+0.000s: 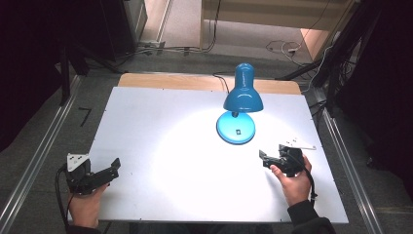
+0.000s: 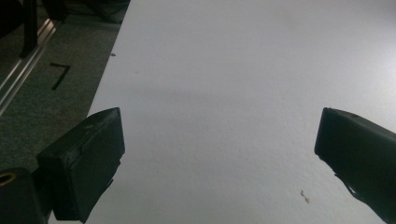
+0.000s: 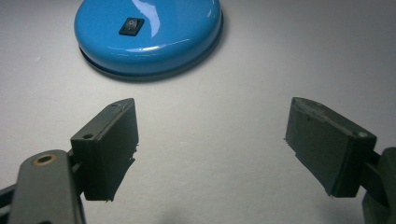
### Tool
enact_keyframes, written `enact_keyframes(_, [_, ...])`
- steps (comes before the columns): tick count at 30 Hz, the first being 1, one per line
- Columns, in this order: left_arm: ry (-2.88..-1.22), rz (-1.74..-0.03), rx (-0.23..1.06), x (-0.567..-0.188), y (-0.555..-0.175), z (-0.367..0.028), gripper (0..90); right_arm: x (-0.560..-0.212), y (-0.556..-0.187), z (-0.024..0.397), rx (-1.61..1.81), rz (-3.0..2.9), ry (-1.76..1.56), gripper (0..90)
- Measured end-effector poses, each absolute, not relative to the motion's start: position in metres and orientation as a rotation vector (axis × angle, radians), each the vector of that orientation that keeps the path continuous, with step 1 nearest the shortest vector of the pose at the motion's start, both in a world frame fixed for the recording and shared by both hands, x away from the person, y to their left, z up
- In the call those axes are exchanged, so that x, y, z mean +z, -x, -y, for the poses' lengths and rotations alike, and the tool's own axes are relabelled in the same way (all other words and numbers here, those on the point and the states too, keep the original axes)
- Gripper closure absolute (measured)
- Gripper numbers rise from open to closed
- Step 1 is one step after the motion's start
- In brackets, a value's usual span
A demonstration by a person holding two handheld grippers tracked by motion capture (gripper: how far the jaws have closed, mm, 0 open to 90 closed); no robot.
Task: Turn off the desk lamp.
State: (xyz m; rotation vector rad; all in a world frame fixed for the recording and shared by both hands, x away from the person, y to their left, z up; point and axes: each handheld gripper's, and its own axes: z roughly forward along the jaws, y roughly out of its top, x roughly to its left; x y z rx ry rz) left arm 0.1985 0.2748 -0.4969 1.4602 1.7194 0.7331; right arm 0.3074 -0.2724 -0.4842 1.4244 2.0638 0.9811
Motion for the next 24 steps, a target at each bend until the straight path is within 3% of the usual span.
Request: enact_keyframes(24, [-1.459,-1.716,0.731,-0.497,-0.198,-0.275,2.0,-0.481,-0.32,0.252,1.015,-2.075,-1.396,18.1])
